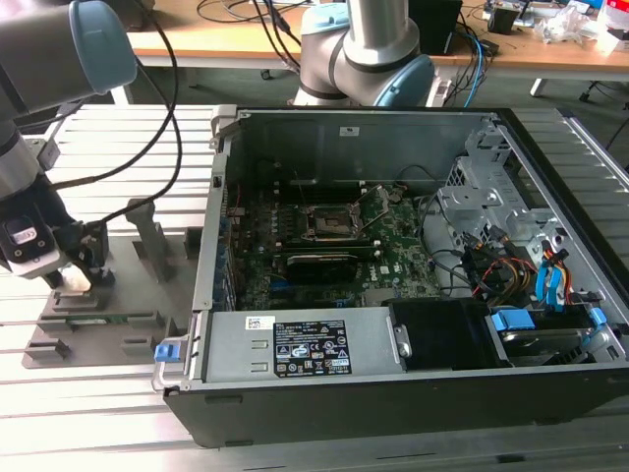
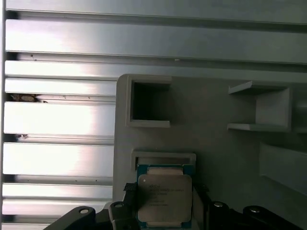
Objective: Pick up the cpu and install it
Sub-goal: 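Pick up the cpu and move it towards the insertion slot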
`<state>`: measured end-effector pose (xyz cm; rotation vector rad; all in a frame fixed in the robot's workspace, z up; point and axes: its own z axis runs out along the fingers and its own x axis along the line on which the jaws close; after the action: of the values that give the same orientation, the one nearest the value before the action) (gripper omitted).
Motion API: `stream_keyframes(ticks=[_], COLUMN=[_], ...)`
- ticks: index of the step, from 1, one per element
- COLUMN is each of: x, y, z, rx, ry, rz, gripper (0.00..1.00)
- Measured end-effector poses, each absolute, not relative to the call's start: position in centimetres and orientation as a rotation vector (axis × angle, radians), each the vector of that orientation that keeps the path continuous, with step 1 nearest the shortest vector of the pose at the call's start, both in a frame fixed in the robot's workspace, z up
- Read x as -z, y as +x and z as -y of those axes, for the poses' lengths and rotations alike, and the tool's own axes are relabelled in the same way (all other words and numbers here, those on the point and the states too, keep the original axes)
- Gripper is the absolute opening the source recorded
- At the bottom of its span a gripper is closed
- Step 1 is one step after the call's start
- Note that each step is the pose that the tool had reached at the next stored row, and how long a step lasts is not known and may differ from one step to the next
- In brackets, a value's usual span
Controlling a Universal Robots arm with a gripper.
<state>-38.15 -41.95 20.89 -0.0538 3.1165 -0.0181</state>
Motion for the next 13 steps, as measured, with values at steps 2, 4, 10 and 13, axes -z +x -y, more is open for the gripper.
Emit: stream_keyframes(ticks=[2, 4, 10, 13], x=[-21.4, -21.8, -23.1, -23.6], y=[-38.2, -38.2, -38.2, -38.2], z=[41.9, 41.9, 41.9, 41.9], rx=[0.018, 0.018, 0.018, 0.018], ry=[-0.054, -0.054, -0.054, -0.054], rz=[-3.117, -3.117, -3.117, -3.117], gripper=[0.55, 0.55, 0.55, 0.55])
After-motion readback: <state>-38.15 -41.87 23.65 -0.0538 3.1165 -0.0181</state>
